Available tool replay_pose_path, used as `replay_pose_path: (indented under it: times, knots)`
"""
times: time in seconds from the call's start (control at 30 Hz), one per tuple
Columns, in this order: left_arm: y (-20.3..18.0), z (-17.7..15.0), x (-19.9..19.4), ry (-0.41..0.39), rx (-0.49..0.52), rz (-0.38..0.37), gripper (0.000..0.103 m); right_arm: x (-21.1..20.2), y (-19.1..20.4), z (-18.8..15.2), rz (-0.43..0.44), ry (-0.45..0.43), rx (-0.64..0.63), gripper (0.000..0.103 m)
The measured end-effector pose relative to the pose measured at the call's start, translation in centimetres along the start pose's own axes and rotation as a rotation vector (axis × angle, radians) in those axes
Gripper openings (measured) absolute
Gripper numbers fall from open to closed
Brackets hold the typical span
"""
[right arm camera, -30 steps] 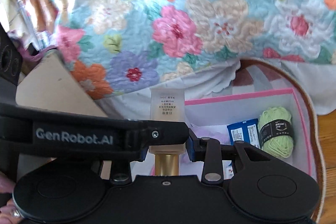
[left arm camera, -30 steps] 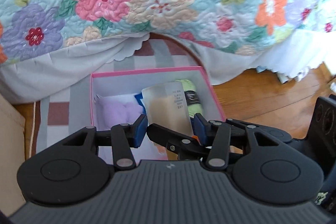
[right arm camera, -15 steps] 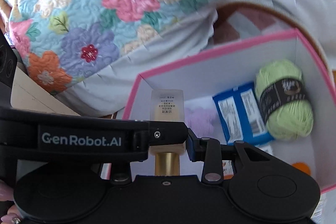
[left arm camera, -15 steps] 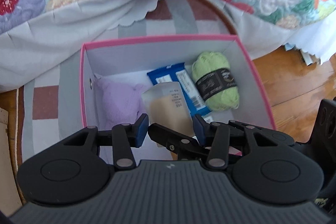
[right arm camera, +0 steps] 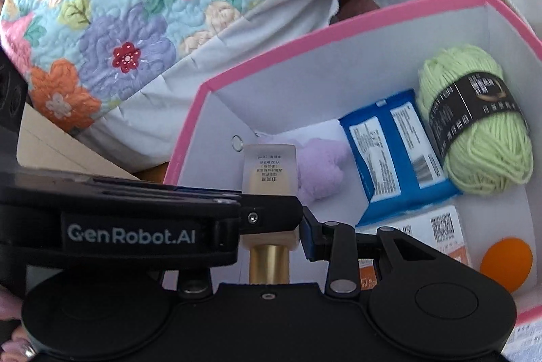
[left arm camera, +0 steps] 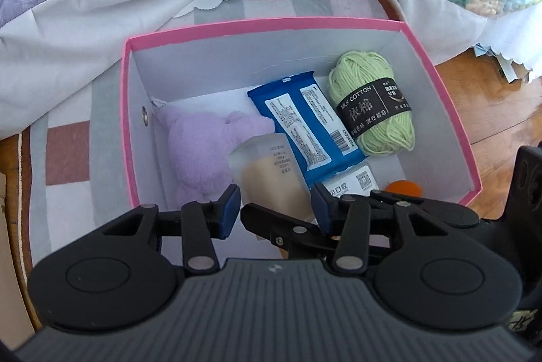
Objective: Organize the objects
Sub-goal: 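Lower the bottle into the pink box and open the left tool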
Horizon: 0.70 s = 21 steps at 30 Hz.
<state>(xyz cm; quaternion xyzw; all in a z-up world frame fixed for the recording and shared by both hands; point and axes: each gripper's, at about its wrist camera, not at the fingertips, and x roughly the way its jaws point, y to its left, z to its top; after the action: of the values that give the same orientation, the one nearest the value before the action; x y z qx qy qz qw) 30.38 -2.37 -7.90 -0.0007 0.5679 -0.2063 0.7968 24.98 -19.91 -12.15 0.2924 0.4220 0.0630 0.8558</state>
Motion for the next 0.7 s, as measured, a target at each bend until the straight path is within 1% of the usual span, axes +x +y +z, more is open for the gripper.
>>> replay_pose_path:
  times: [0.07,0.2,0.27,0.37,0.43,0.5,0.6,0.7]
  knots:
    - [-0.4,0.1,0.0,0.008,0.013,0.012,0.044,-0.1,-0.2,-0.2,0.007,-0.001,0.006,0.04]
    - [0.0,0.5,1.0,0.03,-0.019,0.007,0.044,0.6,-0.7,0.1,0.002,0.037,0.011,0.04]
    - [0.1,0.4,1.7,0.04,-0.034,0.005,0.044,1.2,-0.9,0.1,-0.014,0.06,0.015,0.04]
    - [0.2,0.1,2.9,0.058,-0.058,0.01,0.044,2.2,-0.7,0.0,-0.06,0.099,-0.011,0.04]
    - [0.3,-0.1,3.3,0.054,-0.079,0.025,0.042,2.9,-0.5,-0.2,-0.082,0.121,-0.03,0.04]
    - [0.4,-0.2,3.8,0.055,-0.092,0.045,0.04,3.3,-0.6,-0.3,-0.076,0.132,-0.015,0.04]
    - [0.5,-0.3,4.3,0.037,-0.084,0.047,0.038,3.9,-0.7,-0.2,-0.097,0.136,-0.033,0.04]
    - [0.9,0.1,4.8,0.03,-0.112,0.029,0.038,3.9,-0.3,-0.2,-0.136,0.125,-0.075,0.04]
